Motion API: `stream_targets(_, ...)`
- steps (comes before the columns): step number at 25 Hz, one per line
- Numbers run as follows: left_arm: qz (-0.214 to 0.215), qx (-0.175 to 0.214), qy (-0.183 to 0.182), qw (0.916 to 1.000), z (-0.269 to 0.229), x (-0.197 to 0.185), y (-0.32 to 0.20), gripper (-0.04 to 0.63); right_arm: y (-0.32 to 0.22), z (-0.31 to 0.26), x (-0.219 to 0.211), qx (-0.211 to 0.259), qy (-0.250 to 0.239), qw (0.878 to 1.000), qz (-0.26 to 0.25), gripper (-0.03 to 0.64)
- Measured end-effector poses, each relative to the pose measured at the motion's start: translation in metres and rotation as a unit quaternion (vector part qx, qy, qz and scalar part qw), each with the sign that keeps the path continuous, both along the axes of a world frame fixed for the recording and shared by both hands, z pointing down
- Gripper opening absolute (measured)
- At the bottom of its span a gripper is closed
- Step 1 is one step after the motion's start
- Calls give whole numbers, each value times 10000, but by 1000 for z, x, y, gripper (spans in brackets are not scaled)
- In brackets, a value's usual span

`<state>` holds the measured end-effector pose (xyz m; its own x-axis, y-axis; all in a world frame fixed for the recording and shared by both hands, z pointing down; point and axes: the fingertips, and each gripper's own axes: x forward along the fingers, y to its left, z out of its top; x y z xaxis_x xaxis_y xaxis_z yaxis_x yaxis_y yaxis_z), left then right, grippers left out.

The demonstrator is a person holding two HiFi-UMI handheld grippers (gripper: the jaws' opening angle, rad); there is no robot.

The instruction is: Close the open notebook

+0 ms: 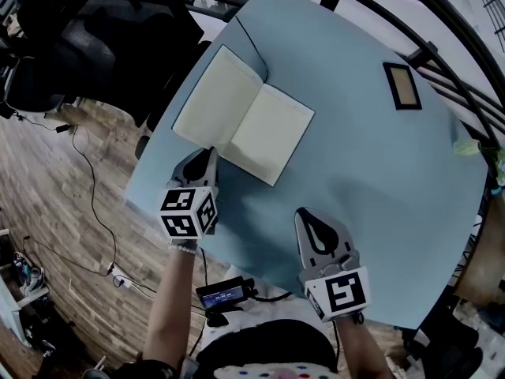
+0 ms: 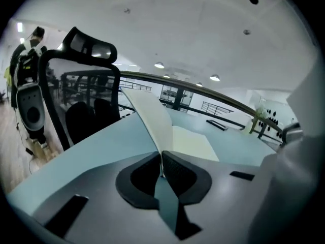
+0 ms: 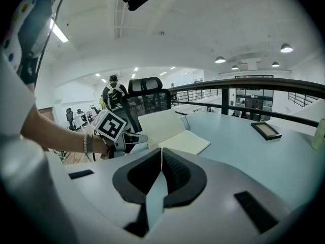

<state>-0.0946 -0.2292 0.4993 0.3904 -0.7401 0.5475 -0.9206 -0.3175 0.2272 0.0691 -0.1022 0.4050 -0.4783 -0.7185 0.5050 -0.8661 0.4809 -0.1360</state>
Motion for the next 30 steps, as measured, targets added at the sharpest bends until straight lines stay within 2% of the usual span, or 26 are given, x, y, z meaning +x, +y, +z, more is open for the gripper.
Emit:
stream_targets(3, 300, 166, -499, 9982, -1, 3, 2, 34, 0, 0, -2, 5, -6, 10000, -13, 34)
stream_targets(7, 734, 364, -1128, 9902, -1, 12, 5, 32, 0, 0, -3, 7, -10, 10000, -22, 34)
stream_targets(13, 1331, 576, -1986, 9693, 1, 21, 12, 31, 3, 2, -4, -8, -21, 10000, -17, 34)
stream_targets(18, 1661, 699, -2443, 9528, 3, 27, 17, 31, 5, 2, -5, -1, -24, 10000, -8, 34)
stream_targets(22, 1951, 820, -2888, 9337, 6, 34, 20, 31, 6, 2, -4, -4, -32, 10000, -5, 34)
stream_targets(30, 2432, 1080, -3892, 8819, 17, 47, 27, 31, 9, 3, -3, -39, -41, 10000, 8, 34)
